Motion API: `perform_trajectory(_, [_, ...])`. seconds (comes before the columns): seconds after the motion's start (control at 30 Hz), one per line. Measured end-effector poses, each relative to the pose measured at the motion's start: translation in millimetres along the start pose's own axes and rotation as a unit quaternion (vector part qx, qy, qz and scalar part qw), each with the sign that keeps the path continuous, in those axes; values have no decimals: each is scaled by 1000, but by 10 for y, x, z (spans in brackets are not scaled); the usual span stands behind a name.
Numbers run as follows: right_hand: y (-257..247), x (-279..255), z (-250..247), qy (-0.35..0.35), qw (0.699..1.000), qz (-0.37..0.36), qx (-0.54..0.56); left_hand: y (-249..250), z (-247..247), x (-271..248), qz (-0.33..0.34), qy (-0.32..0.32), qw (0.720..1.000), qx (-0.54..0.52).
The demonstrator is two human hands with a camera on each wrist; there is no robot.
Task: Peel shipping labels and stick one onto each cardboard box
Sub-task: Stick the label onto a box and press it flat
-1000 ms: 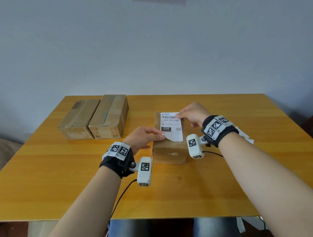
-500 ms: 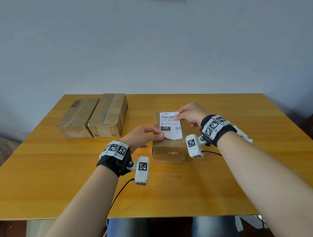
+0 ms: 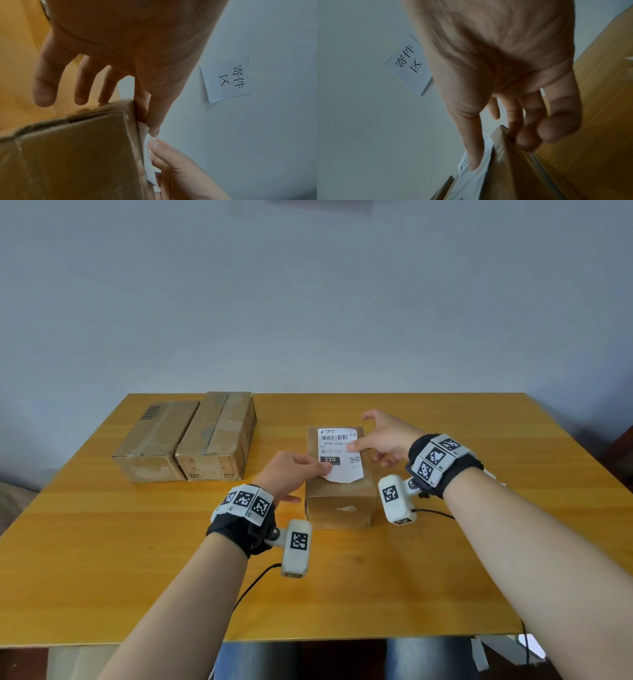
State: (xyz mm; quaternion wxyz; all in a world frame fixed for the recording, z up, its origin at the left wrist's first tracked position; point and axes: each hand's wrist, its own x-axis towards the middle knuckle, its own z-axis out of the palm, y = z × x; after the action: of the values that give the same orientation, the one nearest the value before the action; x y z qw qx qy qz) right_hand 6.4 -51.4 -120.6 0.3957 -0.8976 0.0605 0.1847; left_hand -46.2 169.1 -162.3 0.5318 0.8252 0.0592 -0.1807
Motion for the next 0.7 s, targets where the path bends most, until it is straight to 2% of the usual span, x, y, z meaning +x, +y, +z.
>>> perform_trajectory(0.23, [-78,-111,132,-63,997,20,-46,97,55,-30,2,-7,1000,-25])
perform_trajectory(0.37, [-135,-77,182,-59,996,31,-66,82,44,-40,5,-12,999,-41])
perform_trajectory(0.57, [-151,-19,321,-17,990,34,-135,3,-11,-21,-4,-27,997,-72])
perform_trajectory(0.7, [-59,35,392,3,998,47,-41,-27,-56,-48,-88,-40,993,-74])
